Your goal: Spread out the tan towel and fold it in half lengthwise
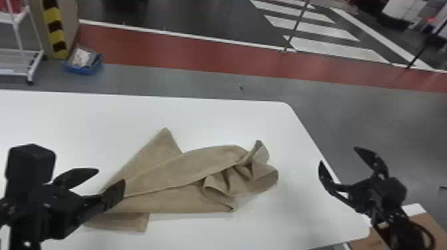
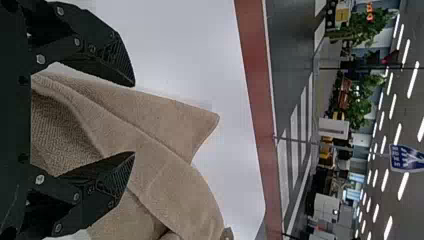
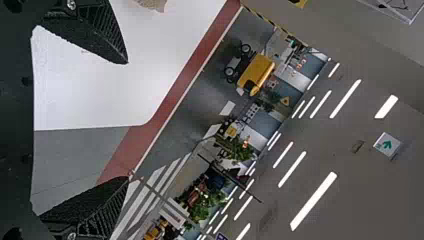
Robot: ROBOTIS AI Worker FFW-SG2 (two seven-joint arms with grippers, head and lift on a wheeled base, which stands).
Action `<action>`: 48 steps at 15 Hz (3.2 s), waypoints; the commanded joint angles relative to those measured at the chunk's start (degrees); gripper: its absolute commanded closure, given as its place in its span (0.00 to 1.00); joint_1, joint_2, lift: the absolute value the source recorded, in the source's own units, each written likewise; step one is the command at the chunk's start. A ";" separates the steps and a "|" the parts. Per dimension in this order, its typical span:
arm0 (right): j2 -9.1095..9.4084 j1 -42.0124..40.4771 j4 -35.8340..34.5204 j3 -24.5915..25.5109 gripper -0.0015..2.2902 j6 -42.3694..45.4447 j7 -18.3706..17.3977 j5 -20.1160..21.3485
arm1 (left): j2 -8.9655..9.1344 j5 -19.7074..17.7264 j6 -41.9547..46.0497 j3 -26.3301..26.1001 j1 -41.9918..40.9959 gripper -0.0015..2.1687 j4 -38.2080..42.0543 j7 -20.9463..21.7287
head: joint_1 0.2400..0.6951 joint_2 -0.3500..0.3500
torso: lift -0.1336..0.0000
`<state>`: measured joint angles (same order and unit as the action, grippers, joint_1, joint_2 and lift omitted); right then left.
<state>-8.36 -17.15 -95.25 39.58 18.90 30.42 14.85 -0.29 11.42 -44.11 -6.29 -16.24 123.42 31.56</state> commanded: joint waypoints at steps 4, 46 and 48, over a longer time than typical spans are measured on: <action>-2.19 3.17 3.76 -3.37 0.02 0.64 -0.09 0.80 | 0.02 -0.26 -5.07 0.93 -7.22 0.07 6.65 -2.91 | 1.00 0.00 | 0.10; -5.00 8.54 7.01 -4.86 0.02 -2.52 0.26 2.73 | 0.29 14.06 6.71 -6.81 -5.99 0.77 -4.07 12.04 | 1.00 0.00 | 0.10; -5.09 8.54 7.28 -4.60 0.02 -2.52 0.26 2.73 | -0.07 14.50 2.49 -5.05 -6.34 0.77 1.82 14.15 | 1.00 0.00 | 0.10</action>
<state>-13.36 -8.61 -88.17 34.78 16.39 30.67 17.58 -0.13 25.55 -38.56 -12.53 -22.34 121.37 44.67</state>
